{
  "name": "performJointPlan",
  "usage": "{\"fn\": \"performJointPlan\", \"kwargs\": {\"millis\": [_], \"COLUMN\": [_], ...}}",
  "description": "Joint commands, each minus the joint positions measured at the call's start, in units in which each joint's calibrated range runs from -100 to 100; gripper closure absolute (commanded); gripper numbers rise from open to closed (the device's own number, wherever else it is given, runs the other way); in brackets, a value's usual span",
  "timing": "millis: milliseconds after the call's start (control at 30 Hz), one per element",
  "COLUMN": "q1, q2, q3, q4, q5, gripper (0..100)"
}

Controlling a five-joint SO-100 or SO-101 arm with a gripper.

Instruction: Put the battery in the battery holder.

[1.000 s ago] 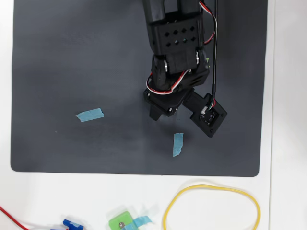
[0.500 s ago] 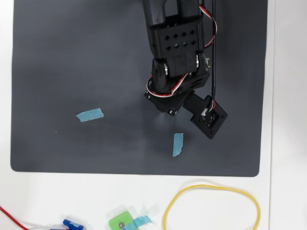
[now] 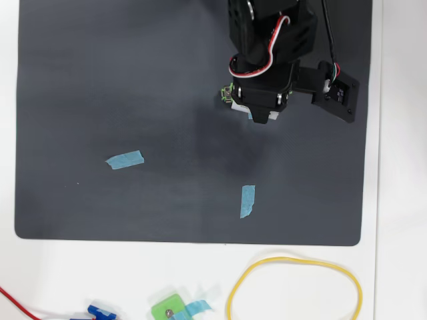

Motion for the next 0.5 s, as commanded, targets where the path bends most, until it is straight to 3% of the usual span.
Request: {"fn": "performJointPlan", "kwargs": {"millis": [0,167,333,467], "q1": [-2.74,-10.31,-10.42,-9.8], "q2": [-12.18,-14.4,-6.04,1.21], "q3": [4.26,6.29,3.82,1.27], "q4": [-0.77,-0.77,-0.85,-0.85], "q5": [1.33,4.82,4.98,8.95], "gripper": [100,100,100,100]}}
